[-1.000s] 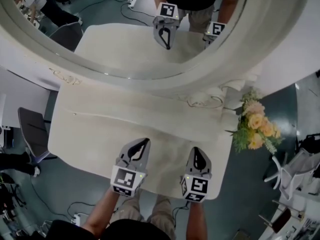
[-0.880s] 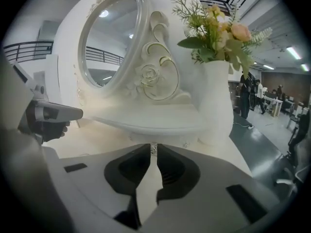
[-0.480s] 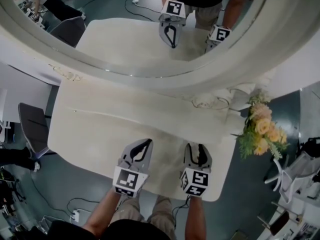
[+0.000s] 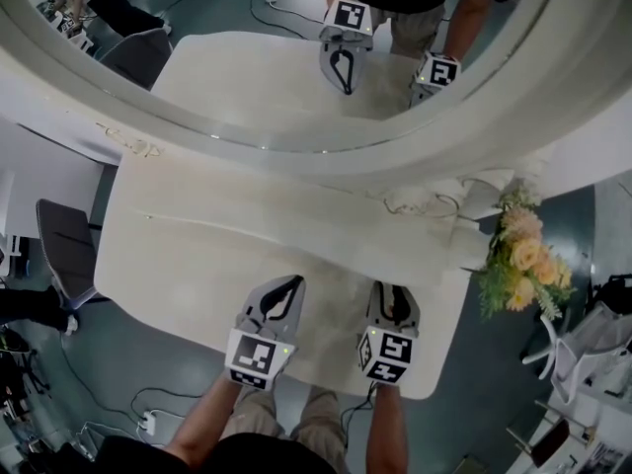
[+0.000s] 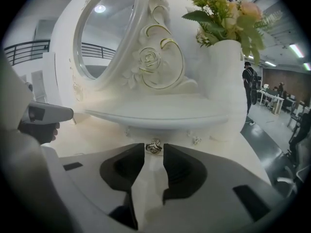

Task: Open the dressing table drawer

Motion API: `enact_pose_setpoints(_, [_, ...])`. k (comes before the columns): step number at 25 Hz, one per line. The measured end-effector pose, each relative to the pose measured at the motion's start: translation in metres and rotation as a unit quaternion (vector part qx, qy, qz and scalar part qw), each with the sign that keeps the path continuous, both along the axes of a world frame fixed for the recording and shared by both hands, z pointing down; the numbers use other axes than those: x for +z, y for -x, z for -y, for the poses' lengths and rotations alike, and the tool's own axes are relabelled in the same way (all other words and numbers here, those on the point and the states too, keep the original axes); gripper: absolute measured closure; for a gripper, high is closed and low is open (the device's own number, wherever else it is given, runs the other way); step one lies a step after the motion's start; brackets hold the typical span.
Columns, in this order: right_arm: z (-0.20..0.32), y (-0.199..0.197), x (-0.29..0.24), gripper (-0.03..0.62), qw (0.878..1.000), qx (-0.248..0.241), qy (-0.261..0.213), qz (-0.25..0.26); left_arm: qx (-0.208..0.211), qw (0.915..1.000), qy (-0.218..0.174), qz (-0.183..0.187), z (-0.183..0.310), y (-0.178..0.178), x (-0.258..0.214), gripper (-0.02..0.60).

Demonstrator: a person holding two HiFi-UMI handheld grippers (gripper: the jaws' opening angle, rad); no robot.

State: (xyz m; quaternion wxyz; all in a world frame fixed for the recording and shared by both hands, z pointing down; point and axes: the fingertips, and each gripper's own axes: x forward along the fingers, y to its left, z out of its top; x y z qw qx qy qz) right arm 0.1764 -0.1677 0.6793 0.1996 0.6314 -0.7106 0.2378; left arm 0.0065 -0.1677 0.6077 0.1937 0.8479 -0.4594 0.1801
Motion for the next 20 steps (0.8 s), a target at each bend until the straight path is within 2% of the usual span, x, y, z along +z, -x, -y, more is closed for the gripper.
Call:
enact_pose_setpoints(4, [0.0005, 0.0001, 0.0, 0.491, 1.0, 0.002, -0.001, -0.002, -0.005, 0.9999, 0.009, -0.002, -0.0035, 0.002, 0.0024, 0.577])
enact_pose_setpoints(9, [0.0008, -0.0005, -0.0002, 0.496, 1.0, 0.004, -0.004, -0.001, 0.001, 0.9999, -0.014, 0.005, -0.0015, 0.0046, -0.0006, 0.578])
enact_pose_setpoints(20, [-0.004, -0.0005, 0.0004, 0.5, 1.0, 0.017, -0.004, 0.013, 0.004, 0.9998, -0.016, 0.007, -0.0074, 0.0072, -0.0031, 0.578])
